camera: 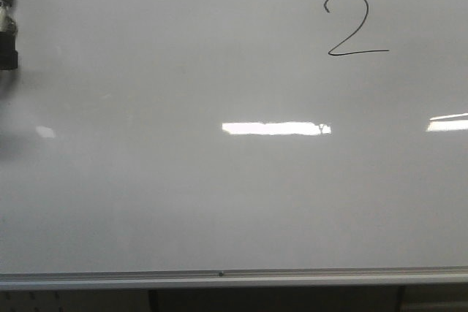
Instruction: Write number 2 on whiteboard
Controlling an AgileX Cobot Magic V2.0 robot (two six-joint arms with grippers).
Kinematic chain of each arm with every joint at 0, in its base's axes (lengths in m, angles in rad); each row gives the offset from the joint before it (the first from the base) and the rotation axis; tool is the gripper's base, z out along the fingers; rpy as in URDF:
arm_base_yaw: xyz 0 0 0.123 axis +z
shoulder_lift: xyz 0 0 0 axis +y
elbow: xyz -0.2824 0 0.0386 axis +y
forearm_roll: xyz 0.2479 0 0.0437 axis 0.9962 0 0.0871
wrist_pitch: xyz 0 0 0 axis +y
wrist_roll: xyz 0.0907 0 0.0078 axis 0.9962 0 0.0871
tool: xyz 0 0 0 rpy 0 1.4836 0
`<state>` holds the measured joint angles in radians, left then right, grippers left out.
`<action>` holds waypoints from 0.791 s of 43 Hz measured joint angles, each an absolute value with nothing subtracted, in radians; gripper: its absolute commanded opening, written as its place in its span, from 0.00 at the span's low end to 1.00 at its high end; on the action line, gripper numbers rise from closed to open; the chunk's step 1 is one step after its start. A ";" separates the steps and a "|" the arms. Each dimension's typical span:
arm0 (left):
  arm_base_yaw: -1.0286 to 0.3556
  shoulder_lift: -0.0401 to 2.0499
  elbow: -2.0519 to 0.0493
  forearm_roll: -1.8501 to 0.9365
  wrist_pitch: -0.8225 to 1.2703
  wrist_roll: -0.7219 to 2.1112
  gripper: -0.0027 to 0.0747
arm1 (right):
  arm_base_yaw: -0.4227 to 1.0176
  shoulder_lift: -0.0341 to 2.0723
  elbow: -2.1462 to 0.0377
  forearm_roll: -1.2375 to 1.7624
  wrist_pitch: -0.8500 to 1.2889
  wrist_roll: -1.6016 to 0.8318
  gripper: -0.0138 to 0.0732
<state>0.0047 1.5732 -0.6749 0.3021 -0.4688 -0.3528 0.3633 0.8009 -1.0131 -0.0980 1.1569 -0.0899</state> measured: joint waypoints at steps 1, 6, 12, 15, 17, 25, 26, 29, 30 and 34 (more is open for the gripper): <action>0.005 1.567 -0.675 0.306 -0.458 -0.353 0.56 | 0.363 0.801 -1.013 -0.098 1.157 -0.090 0.81; 0.005 1.496 -0.675 0.321 -0.357 -0.353 0.56 | 0.363 0.801 -1.013 -0.098 1.157 -0.088 0.81; 0.000 1.368 -0.713 0.357 -0.125 -0.353 0.56 | 0.363 0.801 -1.013 -0.096 1.157 -0.076 0.81; -0.017 1.301 -0.745 0.367 0.010 -0.353 0.56 | 0.363 0.801 -1.013 -0.096 1.157 -0.057 0.81; -0.039 1.264 -0.773 0.369 0.116 -0.353 0.56 | 0.363 0.801 -1.013 -0.096 1.157 -0.041 0.81; -0.181 1.121 -0.883 0.366 0.487 -0.292 0.56 | 0.363 0.794 -1.013 -0.062 1.176 0.000 0.81; -0.201 1.108 -0.894 0.364 0.547 -0.282 0.56 | 0.363 0.790 -1.013 -0.055 1.176 0.000 0.81; -0.265 1.065 -0.923 0.354 0.683 -0.257 0.56 | 0.363 0.768 -1.001 -0.048 1.176 0.000 0.81; -0.283 1.053 -0.927 0.348 0.718 -0.252 0.56 | 0.363 0.759 -0.995 -0.048 1.176 0.000 0.81; -0.351 0.991 -0.931 0.317 0.835 -0.234 0.56 | 0.363 0.706 -0.944 -0.048 1.165 0.000 0.81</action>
<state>-0.3506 0.9906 -0.9313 0.3173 0.8349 -0.2335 0.3633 0.7063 -0.9436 -0.0477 1.1648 0.0000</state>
